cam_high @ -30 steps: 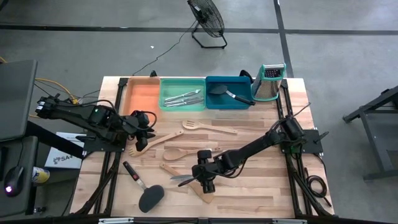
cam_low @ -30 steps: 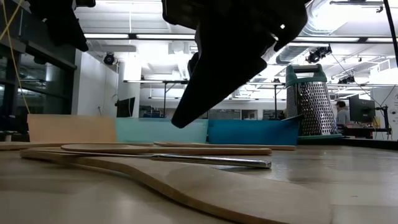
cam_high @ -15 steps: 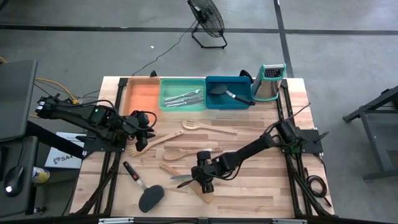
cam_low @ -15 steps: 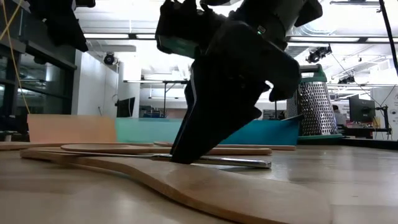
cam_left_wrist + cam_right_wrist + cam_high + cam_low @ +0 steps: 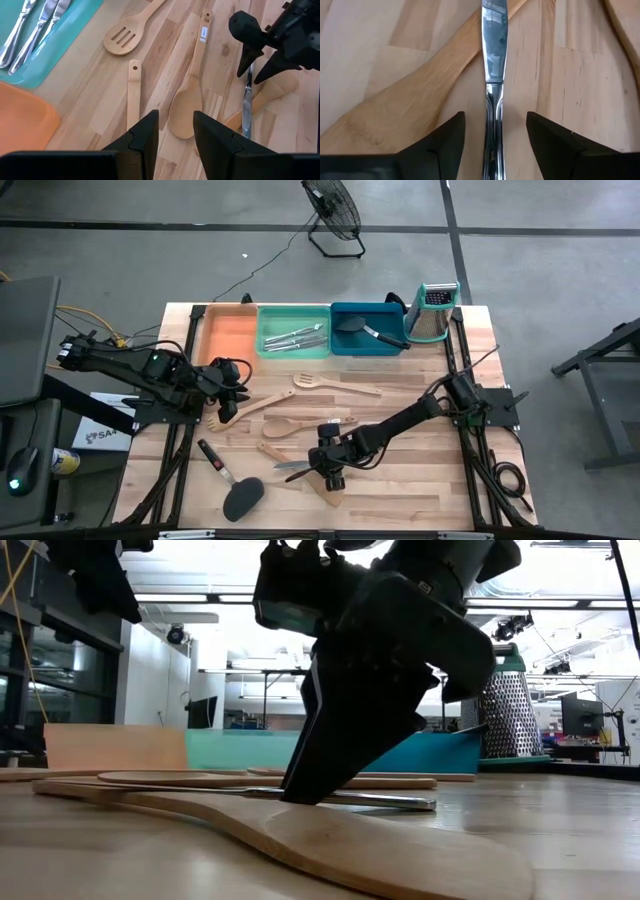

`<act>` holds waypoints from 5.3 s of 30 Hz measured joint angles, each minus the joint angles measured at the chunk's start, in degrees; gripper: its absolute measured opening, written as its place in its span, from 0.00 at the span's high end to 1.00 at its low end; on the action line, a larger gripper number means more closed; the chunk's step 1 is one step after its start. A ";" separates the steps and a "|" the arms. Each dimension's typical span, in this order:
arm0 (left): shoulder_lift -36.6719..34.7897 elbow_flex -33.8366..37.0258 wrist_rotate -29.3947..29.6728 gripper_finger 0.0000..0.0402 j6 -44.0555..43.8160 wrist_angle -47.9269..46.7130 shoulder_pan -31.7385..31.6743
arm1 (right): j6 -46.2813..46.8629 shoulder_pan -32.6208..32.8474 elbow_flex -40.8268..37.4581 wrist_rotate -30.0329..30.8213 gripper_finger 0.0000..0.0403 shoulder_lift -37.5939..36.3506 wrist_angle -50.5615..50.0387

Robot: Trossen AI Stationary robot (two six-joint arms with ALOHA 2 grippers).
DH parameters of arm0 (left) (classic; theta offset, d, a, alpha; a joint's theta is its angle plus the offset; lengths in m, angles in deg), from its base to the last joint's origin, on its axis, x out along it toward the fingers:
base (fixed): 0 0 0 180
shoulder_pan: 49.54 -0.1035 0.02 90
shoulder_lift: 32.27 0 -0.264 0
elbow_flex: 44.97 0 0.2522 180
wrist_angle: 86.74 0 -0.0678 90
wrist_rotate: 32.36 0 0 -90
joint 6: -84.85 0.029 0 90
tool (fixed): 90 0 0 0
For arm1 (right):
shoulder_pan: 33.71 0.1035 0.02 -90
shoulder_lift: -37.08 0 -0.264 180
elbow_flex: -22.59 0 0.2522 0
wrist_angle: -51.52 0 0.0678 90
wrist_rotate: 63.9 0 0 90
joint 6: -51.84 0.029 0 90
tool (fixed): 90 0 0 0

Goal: Pick & Place Kitchen Items
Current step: Put the silver table knife into the green bin

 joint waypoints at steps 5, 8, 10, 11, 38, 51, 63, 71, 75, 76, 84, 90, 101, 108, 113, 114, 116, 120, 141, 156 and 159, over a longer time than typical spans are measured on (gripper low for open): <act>0.00 0.00 0.00 0.70 0.01 0.00 0.00 | 0.04 0.00 0.05 -0.14 0.59 -0.03 -2.46; 0.00 0.00 0.00 0.70 0.01 0.00 0.00 | 0.04 0.00 0.09 -0.46 0.63 -0.09 -3.26; 0.00 0.00 0.02 0.70 0.01 0.00 0.00 | 0.07 0.00 0.09 -0.46 0.65 -0.09 -3.53; 0.00 0.00 0.02 0.70 0.01 0.00 0.00 | 0.07 -0.09 0.10 -0.46 0.65 -0.09 -3.71; 0.00 -0.02 0.02 0.70 0.01 -0.71 0.00 | 2.60 -1.84 0.15 -4.01 0.89 2.68 -4.32; 0.00 -0.02 0.02 0.70 0.01 -1.31 -0.07 | 8.86 -2.06 -0.24 -7.53 0.91 0.47 -1.66; 0.00 -0.02 0.00 0.70 0.01 -1.29 -0.07 | 10.35 -2.51 -0.37 -6.20 0.91 -2.61 -2.07; 0.00 -0.02 0.02 0.70 0.01 -1.05 -0.05 | 12.49 -2.43 -0.26 -2.53 0.91 -6.59 -3.95; -0.01 -0.02 0.10 0.70 0.41 -0.83 -0.04 | 13.09 -2.47 -0.24 1.54 0.91 -10.51 -8.67; -0.02 -0.02 0.36 0.70 0.56 -0.66 -0.07 | 13.13 -2.60 -0.24 2.80 0.91 -11.65 -9.67; -0.04 -0.02 1.90 0.70 2.78 1.04 -0.07 | 14.53 -3.68 -0.13 12.73 0.91 -20.79 -18.30; 0.02 -0.02 5.36 0.70 4.04 2.70 -0.07 | 14.64 -4.80 -0.13 18.40 0.91 -26.56 -20.96; 1.22 -0.02 11.95 0.70 8.73 9.47 -0.07 | 10.07 -10.09 -0.09 21.33 0.91 -32.68 -18.96; 4.58 -0.02 16.30 0.70 11.52 16.23 -0.07 | 4.05 -13.76 -0.07 18.69 0.91 -33.68 -11.11; 8.04 -0.04 17.67 0.70 13.65 21.33 -0.09 | 1.21 -16.10 -0.09 16.16 0.91 -33.77 -6.39; 8.58 -0.04 17.86 0.70 13.88 21.76 -0.09 | 0.48 -16.42 -0.09 15.97 0.91 -33.77 -5.38; 9.97 0.00 18.68 0.69 13.98 23.98 -0.09 | -0.92 -17.18 -0.09 14.41 0.91 -33.99 -3.55; 12.27 0.00 19.38 0.64 14.02 29.32 -0.09 | -3.43 -18.89 -0.07 9.55 0.91 -34.45 1.19; 16.99 -0.03 20.06 0.45 30.50 69.27 -0.29 | -9.01 -23.65 -0.09 -14.55 0.91 -34.34 26.27; 20.20 0.02 3.64 0.45 28.85 77.99 -6.64 | -11.44 -24.35 -0.09 -15.87 0.99 -31.65 33.99; 20.50 -0.06 2.81 0.45 28.93 80.47 -6.84 | -11.67 -24.91 -0.09 -15.86 0.99 -31.65 33.48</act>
